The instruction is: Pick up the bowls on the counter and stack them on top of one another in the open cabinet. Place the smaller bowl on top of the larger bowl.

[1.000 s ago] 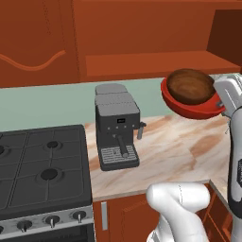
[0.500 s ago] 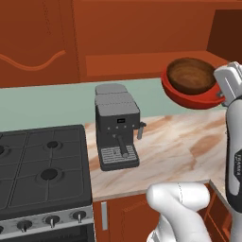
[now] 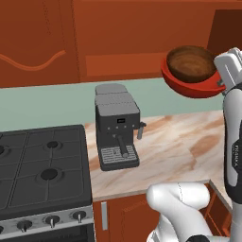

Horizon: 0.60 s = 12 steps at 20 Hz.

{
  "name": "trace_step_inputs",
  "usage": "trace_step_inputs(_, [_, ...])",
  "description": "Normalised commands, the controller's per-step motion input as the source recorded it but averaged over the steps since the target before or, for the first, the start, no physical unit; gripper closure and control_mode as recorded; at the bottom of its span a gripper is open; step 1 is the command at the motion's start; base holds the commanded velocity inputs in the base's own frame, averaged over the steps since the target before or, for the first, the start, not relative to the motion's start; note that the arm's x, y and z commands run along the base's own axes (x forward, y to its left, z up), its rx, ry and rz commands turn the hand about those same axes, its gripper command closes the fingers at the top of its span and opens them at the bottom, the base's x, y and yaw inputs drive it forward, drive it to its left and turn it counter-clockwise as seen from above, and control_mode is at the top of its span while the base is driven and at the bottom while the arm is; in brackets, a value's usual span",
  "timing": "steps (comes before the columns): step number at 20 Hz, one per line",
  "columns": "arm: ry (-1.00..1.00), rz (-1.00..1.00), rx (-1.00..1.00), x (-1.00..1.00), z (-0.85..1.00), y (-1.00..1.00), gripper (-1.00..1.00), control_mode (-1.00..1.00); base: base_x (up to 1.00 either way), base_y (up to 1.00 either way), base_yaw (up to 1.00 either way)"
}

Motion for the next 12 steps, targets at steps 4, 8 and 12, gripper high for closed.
trace_step_inputs(4, [-0.02,-0.04,0.0,0.02,0.31,0.06,1.0,-1.0,0.0,0.0,0.0])
trace_step_inputs(8, [-0.01,-0.03,0.0,0.02,0.25,0.07,1.0,-1.0,0.0,0.0,0.0])
trace_step_inputs(12, [0.0,-0.02,0.0,0.11,0.17,0.09,1.0,-1.0,0.0,0.0,0.0])
